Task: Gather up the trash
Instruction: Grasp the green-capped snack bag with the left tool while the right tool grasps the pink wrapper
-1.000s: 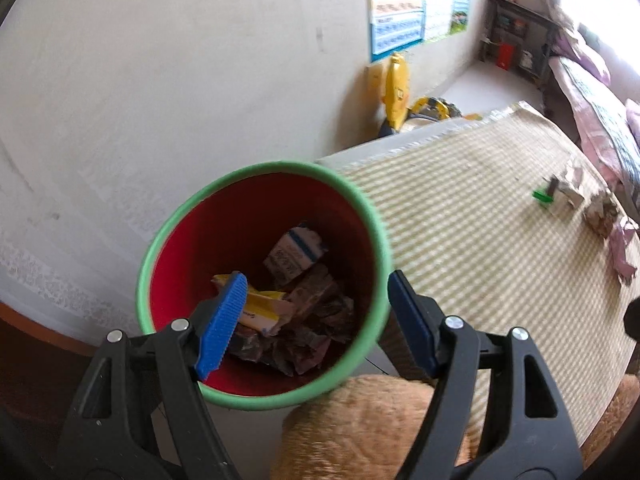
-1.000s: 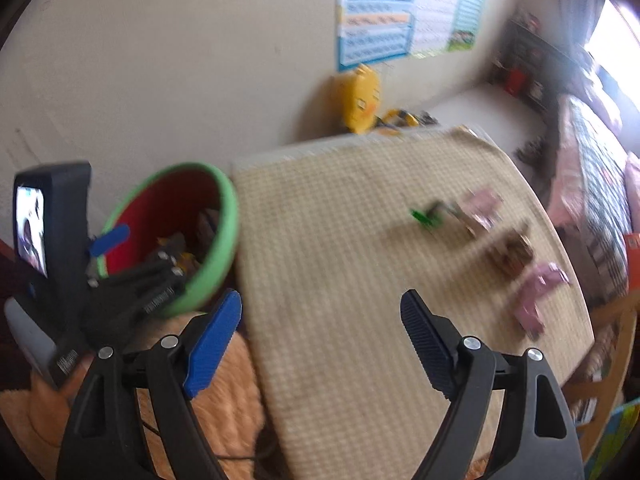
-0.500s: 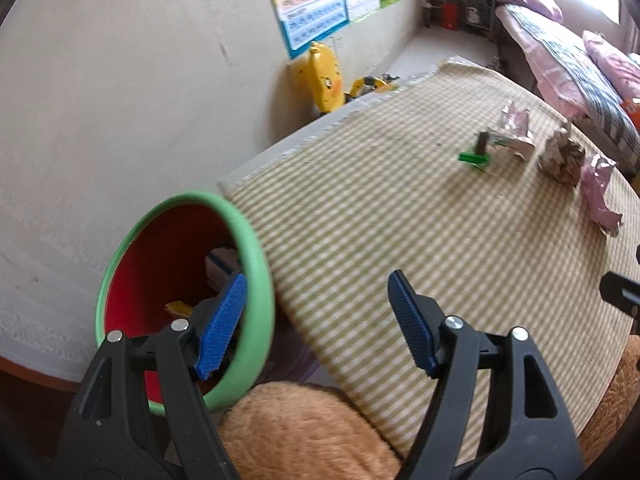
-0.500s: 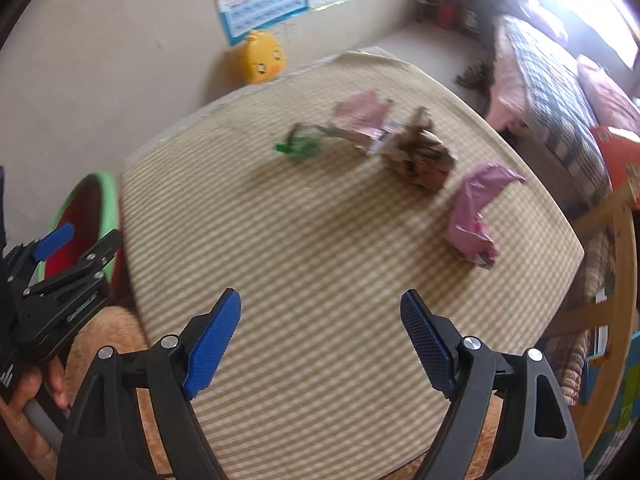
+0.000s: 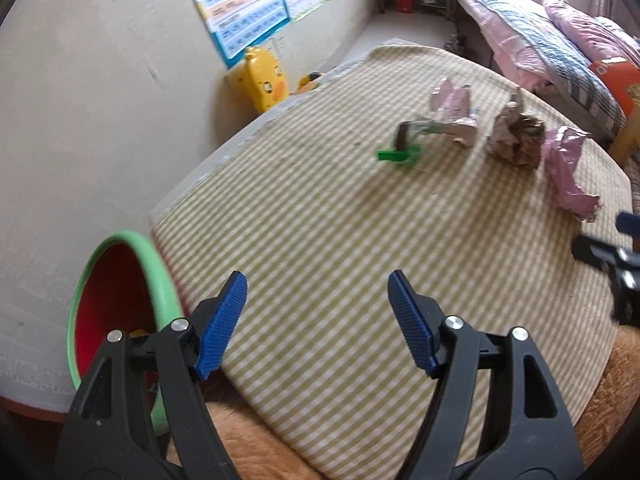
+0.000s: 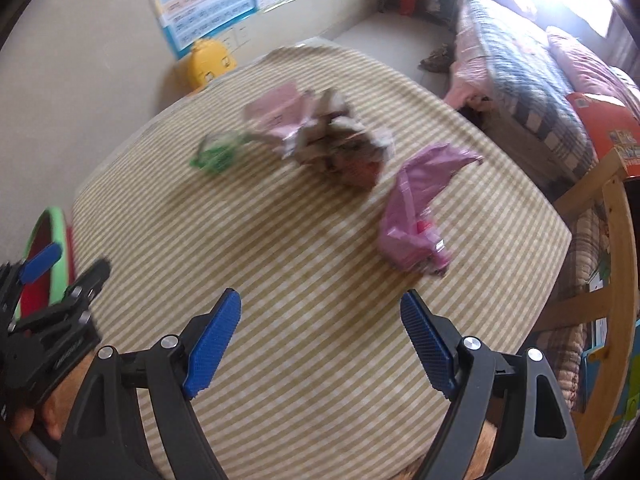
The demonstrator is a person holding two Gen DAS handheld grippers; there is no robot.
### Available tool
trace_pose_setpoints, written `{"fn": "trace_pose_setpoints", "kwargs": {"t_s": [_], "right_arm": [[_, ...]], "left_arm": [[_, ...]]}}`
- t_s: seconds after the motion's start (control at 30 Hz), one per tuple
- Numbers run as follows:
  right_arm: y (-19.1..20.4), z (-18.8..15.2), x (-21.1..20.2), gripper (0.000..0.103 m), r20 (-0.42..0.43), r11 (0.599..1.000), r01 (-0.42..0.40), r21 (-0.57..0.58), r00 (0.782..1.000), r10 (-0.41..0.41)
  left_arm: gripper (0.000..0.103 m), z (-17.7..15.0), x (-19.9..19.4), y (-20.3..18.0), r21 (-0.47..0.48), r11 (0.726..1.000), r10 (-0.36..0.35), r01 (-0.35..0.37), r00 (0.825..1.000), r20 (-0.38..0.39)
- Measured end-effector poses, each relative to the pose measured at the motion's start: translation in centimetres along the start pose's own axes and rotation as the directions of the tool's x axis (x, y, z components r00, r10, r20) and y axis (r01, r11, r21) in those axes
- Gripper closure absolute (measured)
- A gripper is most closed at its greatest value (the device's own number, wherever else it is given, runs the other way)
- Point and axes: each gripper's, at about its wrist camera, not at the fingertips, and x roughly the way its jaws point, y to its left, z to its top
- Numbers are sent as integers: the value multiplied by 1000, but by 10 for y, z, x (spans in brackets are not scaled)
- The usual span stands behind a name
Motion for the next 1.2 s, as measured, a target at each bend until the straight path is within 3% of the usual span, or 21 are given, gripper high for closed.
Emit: {"fn": "trace_pose_setpoints", "kwargs": {"t_s": [0.17, 0.33, 0.37, 0.43, 0.53, 0.67, 0.8, 1.2], "right_arm": [[-39, 21, 34, 24, -12, 995, 49, 92, 999, -48], [-62, 28, 79, 24, -79, 989, -7, 148, 997, 19], [-60, 27, 75, 27, -52, 992, 2, 124, 999, 4], [-57, 25, 71, 57, -63, 995, 39, 86, 997, -34], [-57, 17, 62, 69, -94, 996, -18, 90, 995, 27], [-57, -1, 41, 69, -100, 997, -10, 81, 995, 18], [-56, -11, 22, 69, -86, 998, 8, 57, 996, -3], [-49, -17, 10, 69, -54, 999, -21, 35, 998, 23]], "left_arm": [[33, 6, 3, -16, 27, 999, -29, 28, 1000, 3], [33, 16, 7, -30, 59, 997, -50, 49, 998, 27], [33, 19, 8, -31, 66, 997, -50, 47, 998, 36], [33, 30, 11, -35, 83, 996, -41, 36, 997, 64], [33, 50, 21, -42, 108, 994, -20, 11, 996, 91], [33, 74, 44, -52, 145, 989, -17, 3, 995, 99], [33, 87, 70, -63, 159, 987, -42, 33, 998, 53], [34, 92, 106, -85, 167, 983, -70, 73, 997, -23]]}}
